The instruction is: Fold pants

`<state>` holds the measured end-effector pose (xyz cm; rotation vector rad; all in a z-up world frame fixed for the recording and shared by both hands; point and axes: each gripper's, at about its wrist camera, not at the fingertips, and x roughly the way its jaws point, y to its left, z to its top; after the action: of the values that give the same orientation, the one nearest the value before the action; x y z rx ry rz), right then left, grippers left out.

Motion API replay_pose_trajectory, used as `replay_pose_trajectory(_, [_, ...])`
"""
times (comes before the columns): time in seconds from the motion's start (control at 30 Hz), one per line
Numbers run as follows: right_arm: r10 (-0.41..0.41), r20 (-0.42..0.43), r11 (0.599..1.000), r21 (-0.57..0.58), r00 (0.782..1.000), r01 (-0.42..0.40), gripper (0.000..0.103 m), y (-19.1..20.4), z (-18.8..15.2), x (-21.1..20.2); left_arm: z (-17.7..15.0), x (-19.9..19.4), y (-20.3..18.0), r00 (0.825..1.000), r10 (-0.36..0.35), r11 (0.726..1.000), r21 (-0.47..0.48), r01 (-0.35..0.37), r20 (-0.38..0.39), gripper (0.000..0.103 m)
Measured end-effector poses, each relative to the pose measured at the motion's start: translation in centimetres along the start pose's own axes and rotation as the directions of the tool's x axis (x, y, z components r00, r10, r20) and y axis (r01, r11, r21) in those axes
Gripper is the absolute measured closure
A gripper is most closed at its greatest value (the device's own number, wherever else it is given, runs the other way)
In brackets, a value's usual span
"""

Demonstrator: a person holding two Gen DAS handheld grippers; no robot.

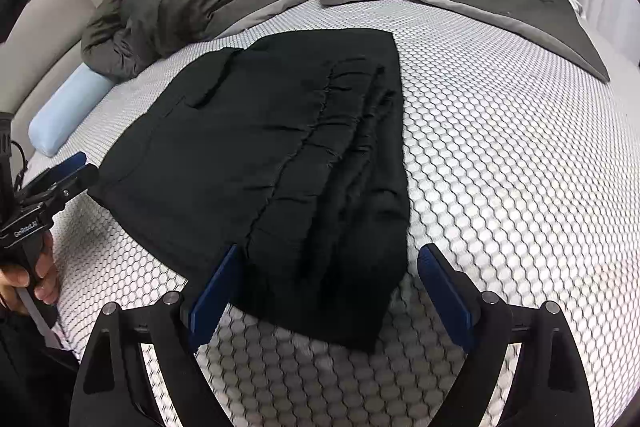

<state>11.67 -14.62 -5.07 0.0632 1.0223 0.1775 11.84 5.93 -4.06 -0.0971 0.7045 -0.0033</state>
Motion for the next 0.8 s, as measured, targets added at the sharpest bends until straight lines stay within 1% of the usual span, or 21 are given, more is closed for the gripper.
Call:
replay_pose_trajectory(0.03, [-0.014, 0.015, 1.000, -0.002, 1.000, 0.014, 0.013, 0.0, 0.0, -0.6, -0.2, -0.7, 0.1, 1.000, -0.008, 1.000, -0.009, 0.008, 0.021, 0.010])
replay_pose_trajectory(0.1, [-0.048, 0.081, 0.999, -0.014, 0.996, 0.049, 0.013, 0.3, -0.3, -2.4, -0.5, -2.0, 0.1, 0.998, -0.008, 1.000, -0.025, 0.010, 0.060, 0.010])
replay_pose_trajectory(0.17, [-0.037, 0.154, 0.999, -0.015, 0.987, 0.040, 0.013, 0.6, -0.6, -4.3, -1.1, -3.7, -0.2, 0.995, 0.002, 0.999, -0.033, 0.002, 0.099, 0.005])
replay_pose_trajectory(0.2, [-0.030, 0.189, 0.999, -0.011, 0.981, 0.033, 0.010, 0.8, -0.9, -5.1, -1.4, -4.6, -0.5, 0.993, 0.008, 0.999, -0.032, -0.005, 0.119, 0.004])
replay_pose_trajectory(0.23, [-0.025, 0.223, 1.000, -0.005, 0.975, 0.027, 0.000, 0.9, -1.3, -5.8, -1.6, -5.3, -0.7, 0.990, 0.015, 1.000, -0.029, -0.012, 0.137, 0.003])
replay_pose_trajectory(0.27, [-0.018, 0.253, 1.000, -0.001, 0.967, 0.019, 0.000, 1.1, -1.7, -6.4, -1.8, -6.2, -1.1, 0.987, 0.022, 1.000, -0.021, -0.019, 0.162, 0.001])
replay_pose_trajectory(0.33, [0.008, 0.303, 1.000, -0.011, 0.953, -0.005, 0.000, 1.4, -2.2, -7.2, -2.0, -7.6, -1.7, 0.978, 0.026, 1.000, -0.004, -0.025, 0.207, 0.001])
replay_pose_trajectory(0.4, [0.012, 0.343, 1.000, -0.031, 0.939, -0.002, 0.000, 2.1, -2.7, -8.0, -2.1, -9.0, -2.4, 0.963, 0.040, 0.999, 0.010, -0.044, 0.265, 0.001])
replay_pose_trajectory(0.43, [0.012, 0.370, 0.999, -0.048, 0.929, 0.006, 0.000, 2.7, -3.0, -8.4, -2.2, -9.7, -2.7, 0.959, 0.040, 0.999, 0.016, -0.047, 0.280, 0.001])
replay_pose_trajectory(0.47, [0.006, 0.407, 0.997, -0.068, 0.914, 0.024, 0.000, 3.3, -3.3, -8.9, -2.2, -10.6, -3.0, 0.957, 0.038, 0.999, 0.019, -0.045, 0.289, 0.001])
replay_pose_trajectory(0.53, [-0.002, 0.469, 0.994, -0.098, 0.883, 0.054, 0.000, 4.3, -3.7, -9.6, -2.2, -11.0, -3.2, 0.956, 0.020, 0.999, 0.024, -0.029, 0.291, 0.001])
replay_pose_trajectory(0.57, [-0.003, 0.484, 0.992, -0.107, 0.875, 0.063, 0.000, 4.6, -3.9, -9.9, -2.2, -11.2, -3.3, 0.956, 0.010, 0.999, 0.029, -0.019, 0.294, 0.001])
replay_pose_trajectory(0.63, [0.008, 0.502, 0.990, -0.128, 0.865, 0.066, 0.000, 5.4, -4.0, -9.9, -2.4, -11.4, -3.6, 0.956, 0.000, 0.999, 0.048, -0.014, 0.293, 0.001])
replay_pose_trajectory(0.7, [0.026, 0.516, 0.988, -0.143, 0.856, 0.056, 0.000, 6.0, -4.3, -10.1, -2.6, -11.6, -4.2, 0.959, 0.003, 0.997, 0.071, -0.025, 0.284, 0.001])
replay_pose_trajectory(0.8, [0.045, 0.528, 0.990, -0.137, 0.848, 0.033, 0.000, 6.3, -4.4, -10.1, -2.9, -11.8, -4.8, 0.955, 0.009, 0.995, 0.092, -0.038, 0.295, 0.001])
